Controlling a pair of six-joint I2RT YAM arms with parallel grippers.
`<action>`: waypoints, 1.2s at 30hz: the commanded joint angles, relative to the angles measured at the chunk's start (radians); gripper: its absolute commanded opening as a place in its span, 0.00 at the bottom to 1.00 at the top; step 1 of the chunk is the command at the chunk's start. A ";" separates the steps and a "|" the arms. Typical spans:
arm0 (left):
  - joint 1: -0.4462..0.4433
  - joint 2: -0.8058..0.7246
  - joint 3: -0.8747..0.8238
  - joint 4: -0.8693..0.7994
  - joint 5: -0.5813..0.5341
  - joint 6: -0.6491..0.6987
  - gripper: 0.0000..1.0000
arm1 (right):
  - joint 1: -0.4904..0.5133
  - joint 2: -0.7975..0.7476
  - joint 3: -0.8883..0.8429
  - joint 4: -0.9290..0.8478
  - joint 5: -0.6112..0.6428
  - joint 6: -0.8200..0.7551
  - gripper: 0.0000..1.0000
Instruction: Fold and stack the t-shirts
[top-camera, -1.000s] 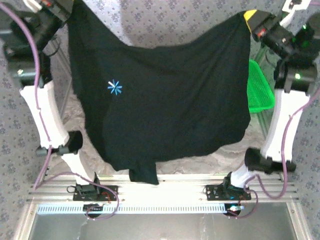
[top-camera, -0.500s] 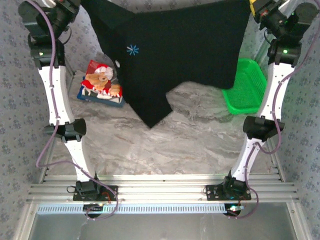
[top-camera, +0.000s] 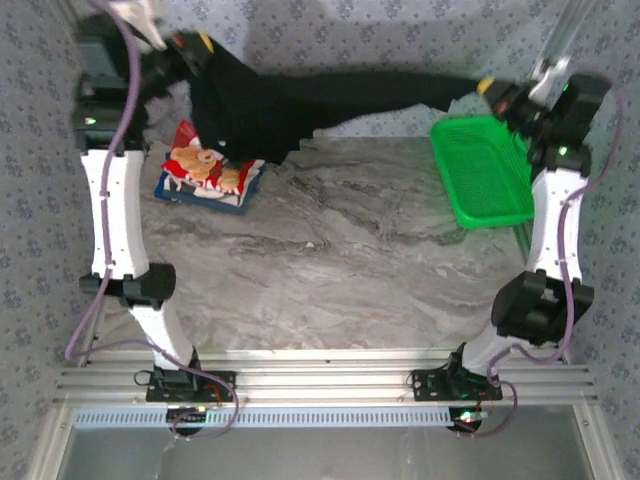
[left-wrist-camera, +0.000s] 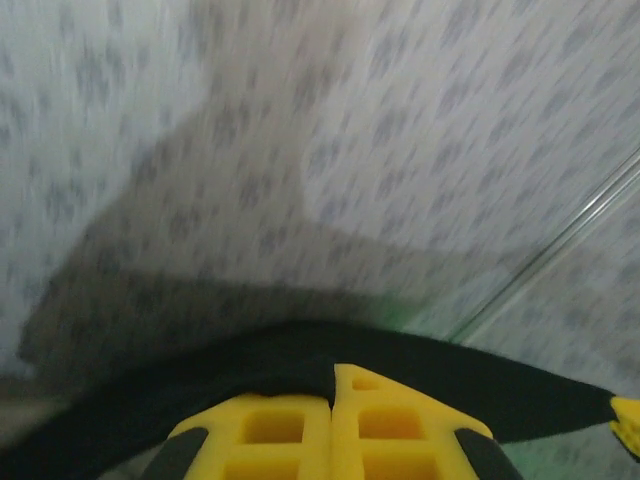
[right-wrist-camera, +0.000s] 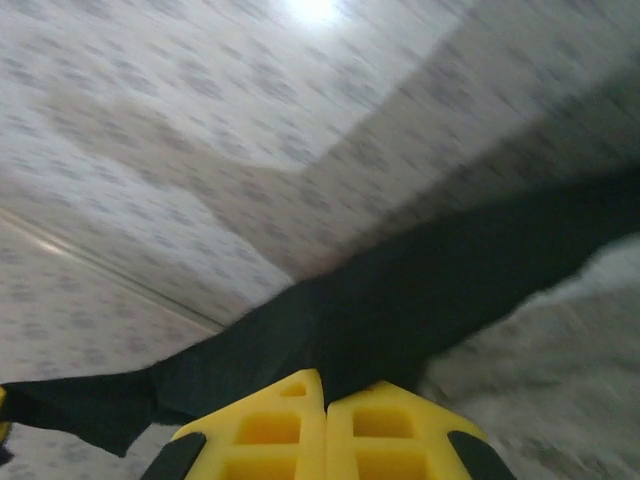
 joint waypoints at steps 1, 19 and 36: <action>-0.005 -0.238 -0.665 0.181 -0.139 0.029 0.00 | -0.012 -0.098 -0.318 0.003 0.029 -0.140 0.00; 0.196 -1.075 -1.777 0.031 -0.173 -0.053 0.00 | -0.049 -0.758 -1.018 -0.530 0.261 -0.349 0.00; 0.200 -1.309 -1.872 -0.028 -0.219 -0.224 0.00 | -0.030 -1.061 -1.039 -0.751 0.465 -0.159 0.00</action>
